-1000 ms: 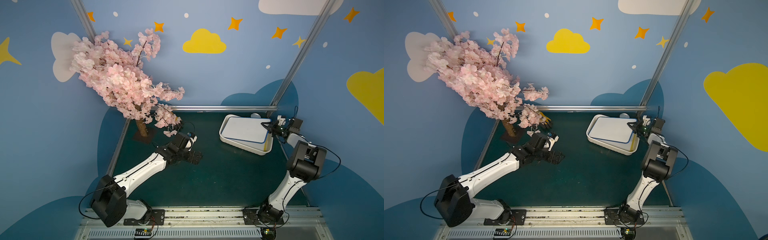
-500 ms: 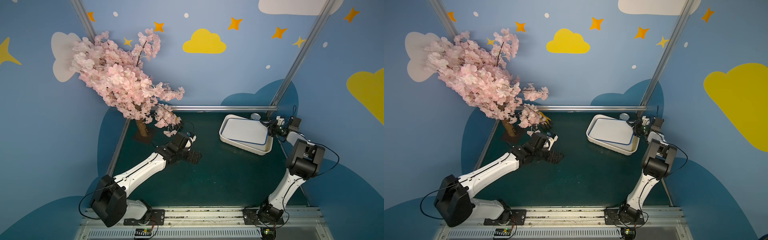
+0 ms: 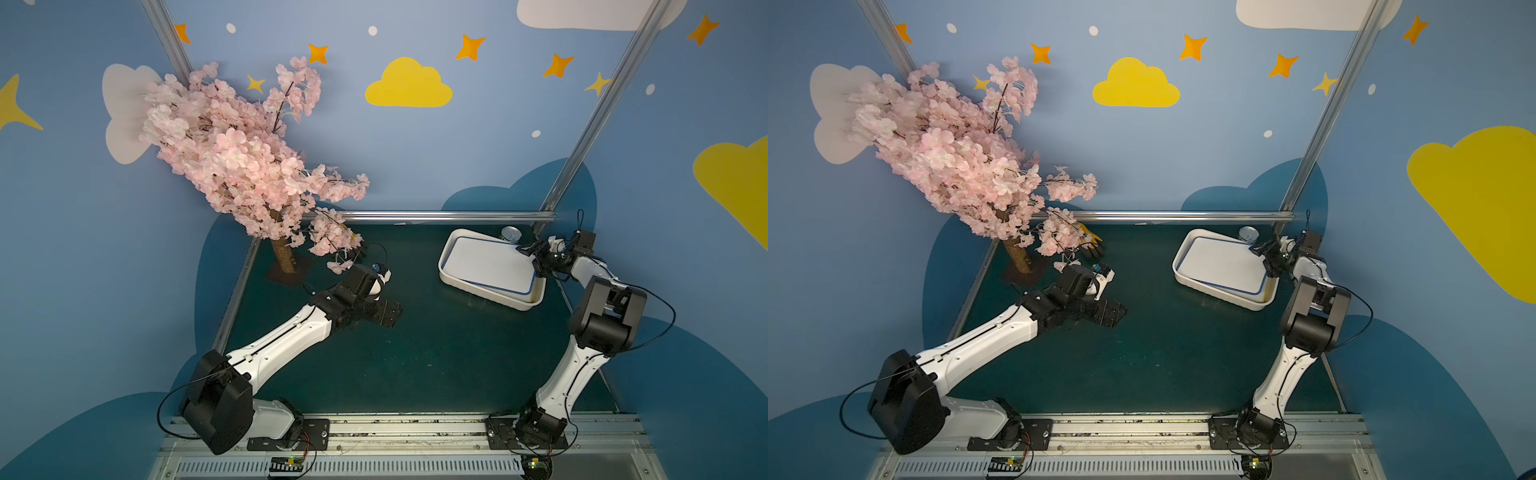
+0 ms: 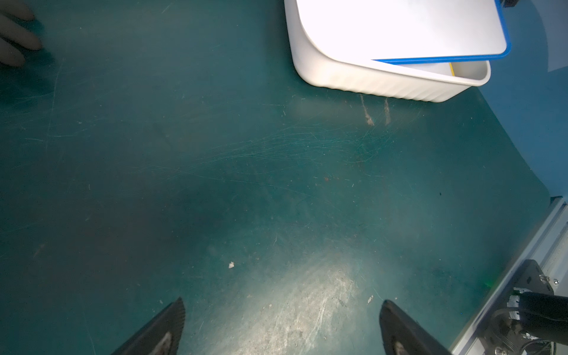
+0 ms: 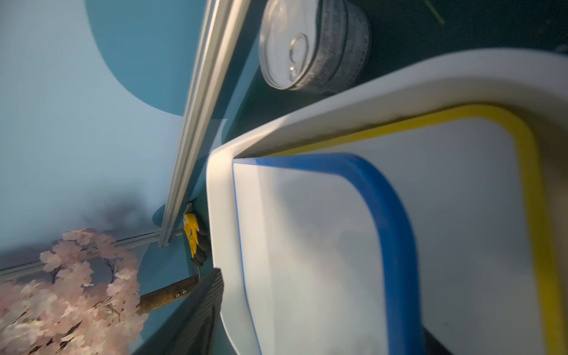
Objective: Put the whiteboard into the storage box
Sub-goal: Place the whiteboard in the storage box.
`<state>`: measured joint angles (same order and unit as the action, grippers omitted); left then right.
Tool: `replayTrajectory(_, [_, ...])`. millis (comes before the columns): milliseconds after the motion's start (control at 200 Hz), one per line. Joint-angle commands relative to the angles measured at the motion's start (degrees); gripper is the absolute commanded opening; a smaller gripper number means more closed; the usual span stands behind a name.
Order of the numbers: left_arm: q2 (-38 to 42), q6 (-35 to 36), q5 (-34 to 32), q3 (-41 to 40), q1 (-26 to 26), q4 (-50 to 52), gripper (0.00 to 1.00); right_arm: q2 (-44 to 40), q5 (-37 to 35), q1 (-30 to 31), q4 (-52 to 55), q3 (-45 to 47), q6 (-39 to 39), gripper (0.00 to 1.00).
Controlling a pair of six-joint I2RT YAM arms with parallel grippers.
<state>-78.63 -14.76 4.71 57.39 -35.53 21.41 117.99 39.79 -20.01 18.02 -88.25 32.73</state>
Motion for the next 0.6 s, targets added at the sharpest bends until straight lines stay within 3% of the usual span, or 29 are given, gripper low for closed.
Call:
replayTrajectory(0, [0.92, -0.33, 0.38, 1.19, 0.54, 0.81, 1.0, 1.25, -4.86, 1.02, 5.71, -2.9, -3.16, 0.7])
replayTrajectory(596, [1.72, -0.62, -1.86, 0.78, 1.92, 0.83, 1.0, 1.34, -31.31, 5.2, 16.26, -8.68, -9.06, 0.81])
